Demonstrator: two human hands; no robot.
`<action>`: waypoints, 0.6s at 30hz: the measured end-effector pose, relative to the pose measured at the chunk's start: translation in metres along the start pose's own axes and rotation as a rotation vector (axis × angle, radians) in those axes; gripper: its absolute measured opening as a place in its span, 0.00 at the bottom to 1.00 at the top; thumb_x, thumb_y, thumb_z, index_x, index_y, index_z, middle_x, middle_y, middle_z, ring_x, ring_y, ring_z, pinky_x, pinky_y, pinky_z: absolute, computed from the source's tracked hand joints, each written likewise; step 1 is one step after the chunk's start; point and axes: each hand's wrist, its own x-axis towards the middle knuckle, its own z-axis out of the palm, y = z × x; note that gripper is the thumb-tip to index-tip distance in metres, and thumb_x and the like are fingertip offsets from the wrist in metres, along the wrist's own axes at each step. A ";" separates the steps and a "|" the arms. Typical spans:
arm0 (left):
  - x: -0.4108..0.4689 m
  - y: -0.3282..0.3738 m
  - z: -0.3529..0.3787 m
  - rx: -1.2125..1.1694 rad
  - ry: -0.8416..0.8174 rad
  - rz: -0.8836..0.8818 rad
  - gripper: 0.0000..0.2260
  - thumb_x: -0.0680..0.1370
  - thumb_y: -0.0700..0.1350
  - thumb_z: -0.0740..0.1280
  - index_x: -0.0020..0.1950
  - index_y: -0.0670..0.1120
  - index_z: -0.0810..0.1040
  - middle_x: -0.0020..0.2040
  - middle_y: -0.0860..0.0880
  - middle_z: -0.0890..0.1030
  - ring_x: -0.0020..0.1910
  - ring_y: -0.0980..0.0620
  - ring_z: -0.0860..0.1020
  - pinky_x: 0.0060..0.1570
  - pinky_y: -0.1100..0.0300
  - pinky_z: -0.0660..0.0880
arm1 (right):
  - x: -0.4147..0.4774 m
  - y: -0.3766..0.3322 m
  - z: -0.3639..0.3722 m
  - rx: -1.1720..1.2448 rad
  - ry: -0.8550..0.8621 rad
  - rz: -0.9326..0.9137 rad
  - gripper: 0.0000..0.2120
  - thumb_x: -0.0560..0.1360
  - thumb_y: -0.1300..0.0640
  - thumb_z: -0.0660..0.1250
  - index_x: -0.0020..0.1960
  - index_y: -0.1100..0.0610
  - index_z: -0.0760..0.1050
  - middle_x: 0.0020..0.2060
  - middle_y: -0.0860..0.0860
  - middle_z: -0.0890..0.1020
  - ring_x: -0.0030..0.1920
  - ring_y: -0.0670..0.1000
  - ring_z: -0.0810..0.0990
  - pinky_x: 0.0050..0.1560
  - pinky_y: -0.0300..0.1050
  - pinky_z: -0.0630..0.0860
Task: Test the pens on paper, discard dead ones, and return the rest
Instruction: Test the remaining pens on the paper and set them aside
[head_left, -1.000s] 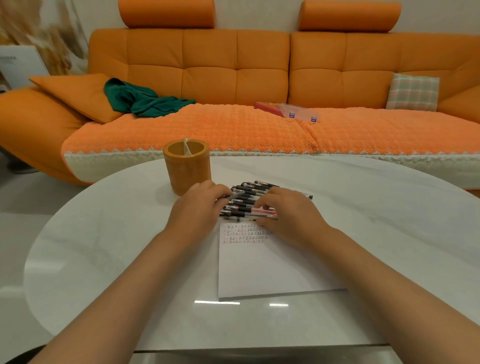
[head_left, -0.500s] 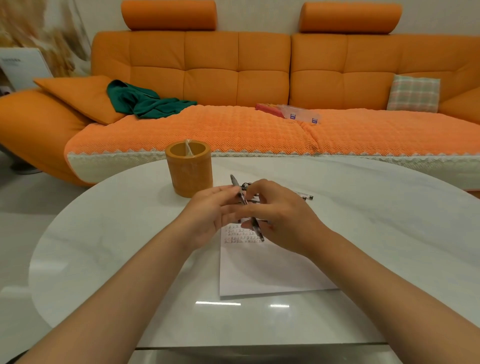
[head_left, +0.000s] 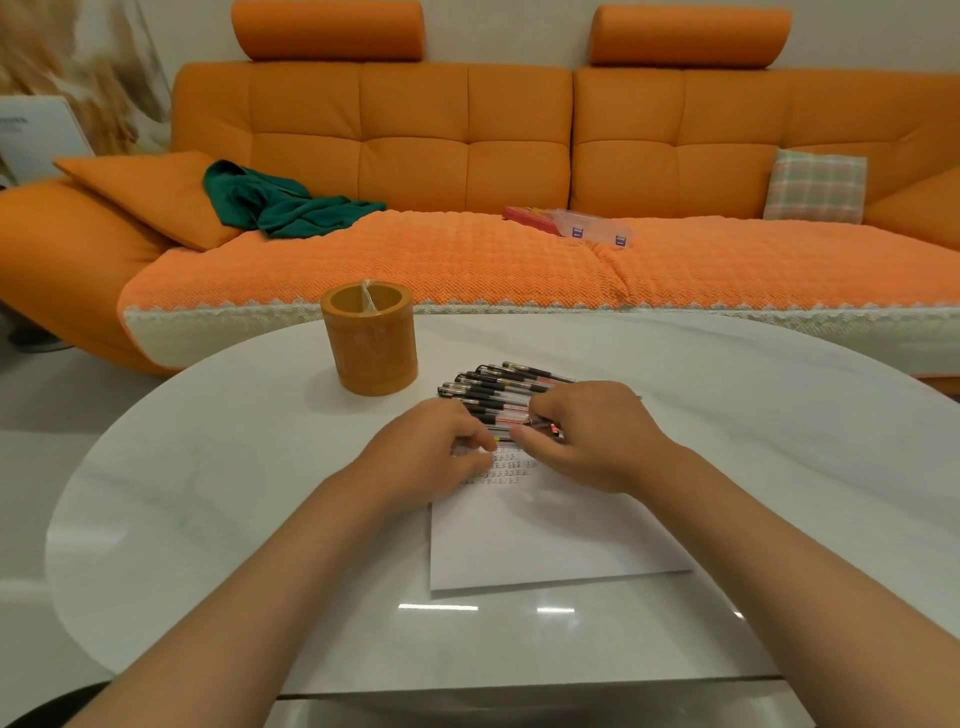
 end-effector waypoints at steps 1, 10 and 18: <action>0.000 -0.001 0.001 0.035 -0.021 0.012 0.11 0.77 0.54 0.71 0.59 0.57 0.83 0.50 0.58 0.77 0.49 0.57 0.74 0.48 0.60 0.75 | 0.000 0.000 0.000 0.003 0.000 0.009 0.23 0.76 0.39 0.55 0.33 0.55 0.68 0.26 0.51 0.71 0.27 0.50 0.66 0.28 0.46 0.60; -0.001 -0.005 0.003 0.163 -0.074 0.085 0.15 0.78 0.58 0.68 0.64 0.59 0.81 0.53 0.62 0.73 0.54 0.60 0.70 0.50 0.57 0.75 | 0.000 -0.002 -0.003 0.048 0.093 0.002 0.14 0.75 0.39 0.61 0.40 0.49 0.74 0.33 0.46 0.77 0.32 0.47 0.73 0.30 0.44 0.68; -0.002 -0.005 -0.004 0.145 -0.144 0.058 0.14 0.76 0.57 0.72 0.61 0.59 0.83 0.59 0.63 0.76 0.51 0.60 0.74 0.48 0.62 0.76 | 0.004 -0.007 -0.016 0.534 0.424 0.133 0.12 0.76 0.70 0.62 0.50 0.55 0.77 0.44 0.49 0.78 0.39 0.46 0.76 0.39 0.36 0.74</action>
